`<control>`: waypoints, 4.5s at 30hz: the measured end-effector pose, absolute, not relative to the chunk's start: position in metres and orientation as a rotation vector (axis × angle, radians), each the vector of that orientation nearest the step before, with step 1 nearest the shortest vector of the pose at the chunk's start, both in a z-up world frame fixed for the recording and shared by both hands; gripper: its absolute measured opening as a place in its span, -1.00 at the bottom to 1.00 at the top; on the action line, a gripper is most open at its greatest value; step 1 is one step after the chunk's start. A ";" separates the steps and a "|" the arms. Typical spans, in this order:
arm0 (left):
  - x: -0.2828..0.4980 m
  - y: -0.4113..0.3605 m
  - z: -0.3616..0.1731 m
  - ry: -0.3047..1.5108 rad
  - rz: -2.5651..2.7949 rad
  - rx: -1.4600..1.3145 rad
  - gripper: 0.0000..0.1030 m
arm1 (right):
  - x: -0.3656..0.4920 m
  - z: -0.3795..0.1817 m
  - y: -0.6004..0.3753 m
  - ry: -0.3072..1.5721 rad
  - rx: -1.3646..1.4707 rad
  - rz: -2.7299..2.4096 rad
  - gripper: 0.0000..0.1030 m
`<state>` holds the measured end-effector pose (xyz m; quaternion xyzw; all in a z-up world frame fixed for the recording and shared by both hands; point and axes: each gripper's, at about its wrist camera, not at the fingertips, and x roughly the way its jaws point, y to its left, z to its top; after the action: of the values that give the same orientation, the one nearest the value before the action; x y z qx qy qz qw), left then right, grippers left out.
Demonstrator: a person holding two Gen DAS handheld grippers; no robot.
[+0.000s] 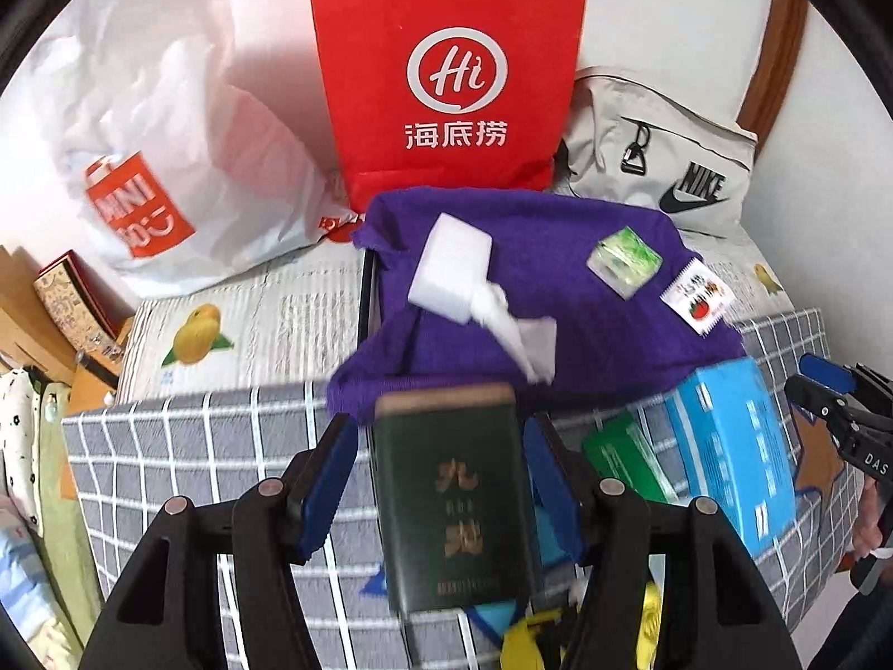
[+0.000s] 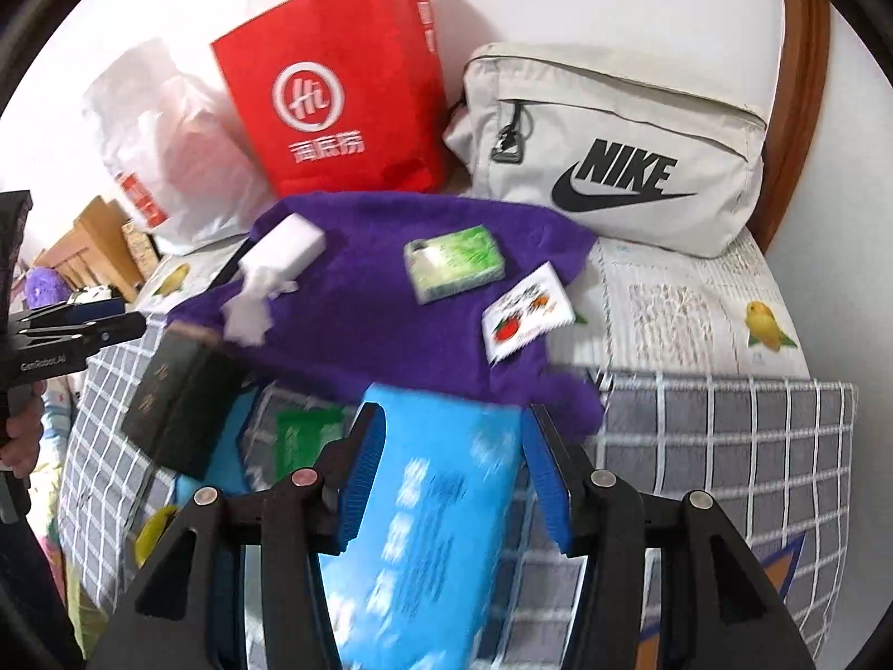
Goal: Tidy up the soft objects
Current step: 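Close right gripper on white mesh bag while left gripper moves to yellow bag, then lift white mesh bag off the bed with right gripper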
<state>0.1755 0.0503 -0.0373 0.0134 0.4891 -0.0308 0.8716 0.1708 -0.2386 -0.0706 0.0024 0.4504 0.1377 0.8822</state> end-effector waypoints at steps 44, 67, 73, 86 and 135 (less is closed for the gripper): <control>0.033 0.050 -0.087 1.083 -0.094 -0.059 0.17 | 0.017 -0.113 -0.153 0.903 -0.167 0.535 -0.90; 0.039 0.041 -0.106 1.120 -0.130 -0.069 0.17 | 0.000 -0.149 -0.220 1.066 0.006 0.439 -0.04; 0.042 0.043 -0.110 1.134 -0.122 -0.063 0.17 | 0.012 -0.155 -0.205 1.064 0.031 0.476 0.00; 0.041 0.047 -0.112 1.146 -0.135 -0.059 0.17 | 0.035 -0.167 -0.180 1.052 -0.064 0.409 -0.89; 0.040 -0.017 -0.110 1.195 -0.336 -0.073 -0.34 | 0.009 -0.151 -0.238 0.997 -0.029 0.378 -0.89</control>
<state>0.0402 -0.0173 -0.1101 -0.0343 0.5598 -0.1573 0.8128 0.0087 -0.2380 -0.1511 -0.0136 0.4751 0.1800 0.8612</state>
